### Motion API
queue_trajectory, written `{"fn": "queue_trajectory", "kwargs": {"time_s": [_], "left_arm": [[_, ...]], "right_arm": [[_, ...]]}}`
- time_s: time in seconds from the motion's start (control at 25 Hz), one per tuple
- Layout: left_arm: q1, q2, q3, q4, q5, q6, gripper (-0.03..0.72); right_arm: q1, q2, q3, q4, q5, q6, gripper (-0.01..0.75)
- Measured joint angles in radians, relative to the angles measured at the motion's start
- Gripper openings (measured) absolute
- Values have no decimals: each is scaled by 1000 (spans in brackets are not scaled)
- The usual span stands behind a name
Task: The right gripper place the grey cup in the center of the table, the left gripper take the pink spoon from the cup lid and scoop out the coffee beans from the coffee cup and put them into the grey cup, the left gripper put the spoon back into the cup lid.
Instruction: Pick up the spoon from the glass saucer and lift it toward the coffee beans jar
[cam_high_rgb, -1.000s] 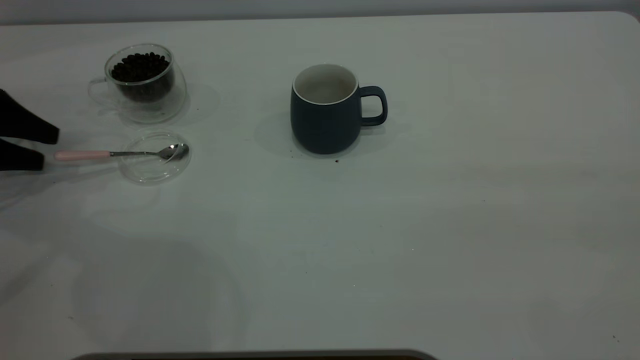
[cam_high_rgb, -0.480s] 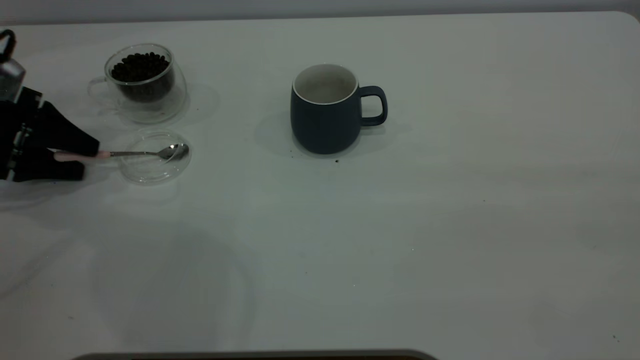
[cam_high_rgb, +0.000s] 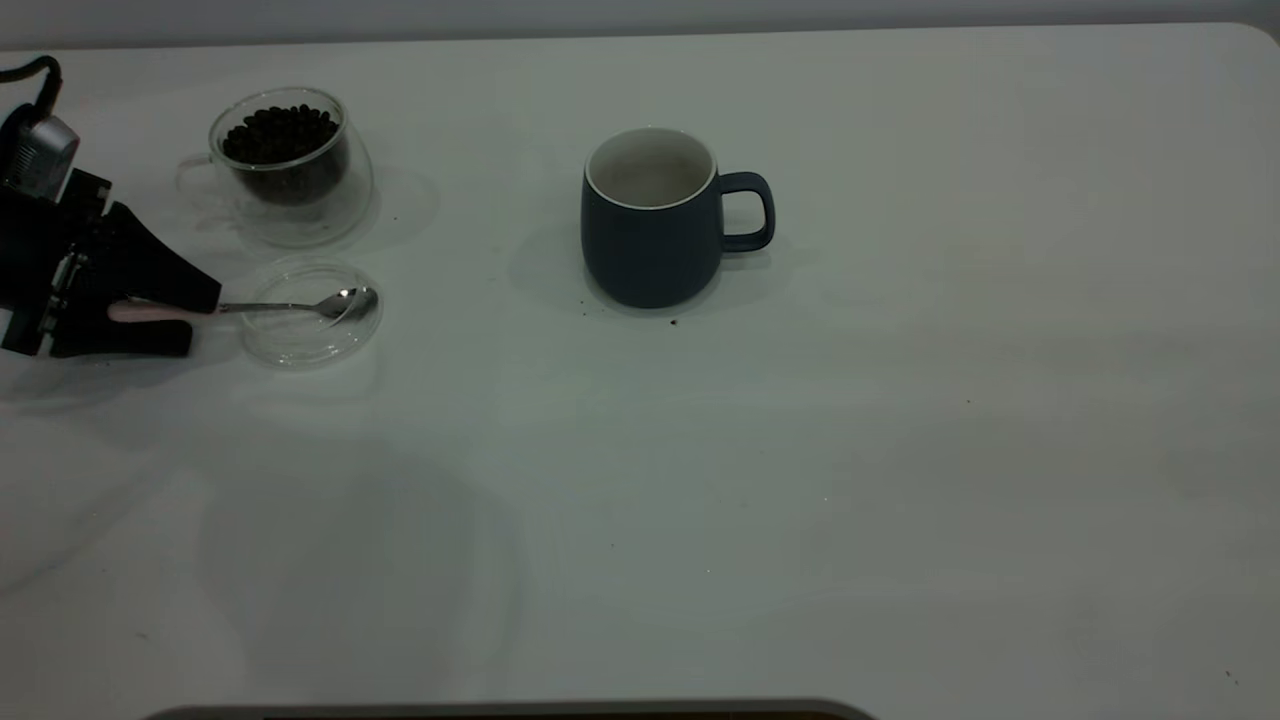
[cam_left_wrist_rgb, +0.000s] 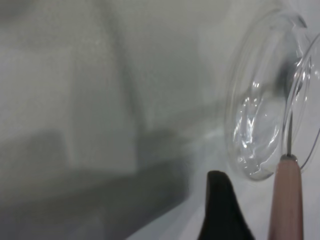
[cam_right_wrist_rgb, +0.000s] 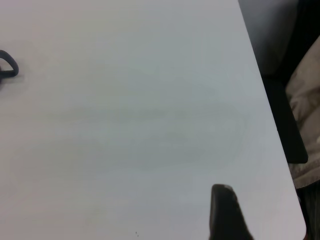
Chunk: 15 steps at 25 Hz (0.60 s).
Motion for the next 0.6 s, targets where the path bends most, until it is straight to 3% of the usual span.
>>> {"fn": "queue_trajectory", "kwargs": {"time_s": [0.24,0.44,0.6], "left_arm": [[0,0,0,2,0,-1,297],[0,-1,-2,-15,71,-1,116],[0,-11,-4,-5,79,-1,111]], "right_arm": [[0,0,0,0,0,0,463],[0,0,0,0,0,0,463],[0,0,0,0,0,1,463]]}}
